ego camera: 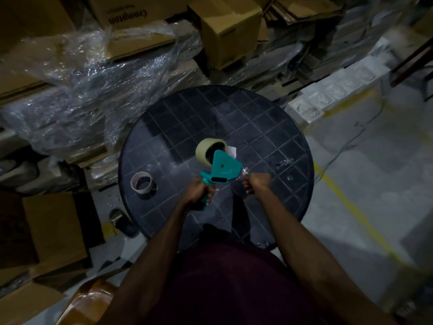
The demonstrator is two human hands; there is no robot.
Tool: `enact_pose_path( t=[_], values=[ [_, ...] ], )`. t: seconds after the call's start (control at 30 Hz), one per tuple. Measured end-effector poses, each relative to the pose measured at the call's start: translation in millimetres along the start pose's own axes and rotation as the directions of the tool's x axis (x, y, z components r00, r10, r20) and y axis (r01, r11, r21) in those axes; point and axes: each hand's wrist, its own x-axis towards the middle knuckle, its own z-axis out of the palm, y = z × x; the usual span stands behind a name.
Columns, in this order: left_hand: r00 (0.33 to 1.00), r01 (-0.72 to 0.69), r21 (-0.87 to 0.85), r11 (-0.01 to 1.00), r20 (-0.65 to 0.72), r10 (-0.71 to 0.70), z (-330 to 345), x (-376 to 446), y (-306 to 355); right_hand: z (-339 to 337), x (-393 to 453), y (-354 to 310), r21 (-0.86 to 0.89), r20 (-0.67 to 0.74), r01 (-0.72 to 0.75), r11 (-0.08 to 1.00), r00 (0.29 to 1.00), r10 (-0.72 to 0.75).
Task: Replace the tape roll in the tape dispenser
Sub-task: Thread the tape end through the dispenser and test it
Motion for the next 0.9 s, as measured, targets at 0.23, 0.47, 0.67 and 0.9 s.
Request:
enact_pose_path(
  t=[0.23, 0.47, 0.67, 0.9],
  values=[
    [0.998, -0.068, 0.336, 0.940, 0.006, 0.070, 33.0, 12.4, 12.2, -49.5, -17.6, -4.6, -0.250, -0.233, 0.320, 0.914, 0.896, -0.377],
    [0.990, -0.144, 0.552, 0.822, 0.075, 0.123, 66.7, 30.2, 43.1, -101.4, 1.0, -17.2, -0.171, -0.413, 0.329, 0.929, 0.832, -0.371],
    [0.992, -0.128, 0.580, 0.805, 0.083, 0.099, 90.0, 59.6, 52.2, -141.8, 30.8, -37.0, -0.155, -0.372, 0.316, 0.936, 0.859, -0.352],
    [0.998, -0.057, 0.576, 0.815, 0.029, 0.049, 131.1, 106.6, 56.5, -164.4, 108.3, -41.8, -0.202, -0.277, 0.202, 0.958, 0.927, -0.253]
  ],
)
